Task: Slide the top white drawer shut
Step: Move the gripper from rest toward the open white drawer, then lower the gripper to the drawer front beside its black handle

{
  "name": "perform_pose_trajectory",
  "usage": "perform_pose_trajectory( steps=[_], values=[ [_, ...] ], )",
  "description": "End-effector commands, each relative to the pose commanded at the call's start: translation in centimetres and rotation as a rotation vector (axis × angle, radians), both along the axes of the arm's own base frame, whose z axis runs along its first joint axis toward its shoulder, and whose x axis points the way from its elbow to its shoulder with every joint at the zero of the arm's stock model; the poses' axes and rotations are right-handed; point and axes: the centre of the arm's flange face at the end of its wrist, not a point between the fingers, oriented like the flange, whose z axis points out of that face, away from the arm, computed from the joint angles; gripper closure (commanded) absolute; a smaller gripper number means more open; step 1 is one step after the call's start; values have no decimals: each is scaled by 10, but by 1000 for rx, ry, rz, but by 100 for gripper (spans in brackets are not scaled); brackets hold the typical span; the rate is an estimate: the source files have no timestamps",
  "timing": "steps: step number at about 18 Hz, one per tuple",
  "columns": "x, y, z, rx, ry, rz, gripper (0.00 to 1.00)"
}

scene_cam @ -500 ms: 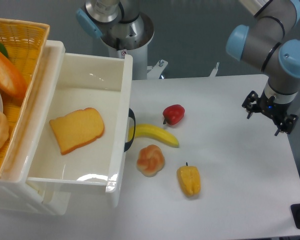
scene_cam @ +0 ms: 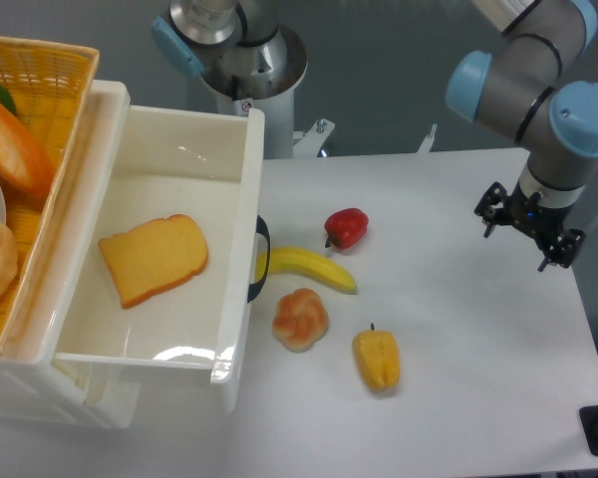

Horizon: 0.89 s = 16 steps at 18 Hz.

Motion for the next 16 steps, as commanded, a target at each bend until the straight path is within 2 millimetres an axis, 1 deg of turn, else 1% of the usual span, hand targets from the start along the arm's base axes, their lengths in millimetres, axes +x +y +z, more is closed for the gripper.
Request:
perform_pose_trajectory(
  steps=[3, 5, 7, 8, 9, 10, 12, 14, 15, 16],
  values=[
    [27, -2, -14, -17, -47, -1, 0],
    [36, -3, -6, -9, -40, 0, 0],
    [46, 10, 1, -4, -42, 40, 1],
    [53, 22, 2, 3, -46, 82, 7],
    [61, 36, 1, 7, -54, 128, 21],
    [69, 47, -2, 0, -69, 185, 40],
    [83, 69, -2, 1, -96, 310, 69],
    [92, 85, 0, 19, -121, 393, 89],
    [95, 91, 4, 42, -137, 420, 96],
    [98, 95, 6, 56, -170, 441, 100]
  ],
)
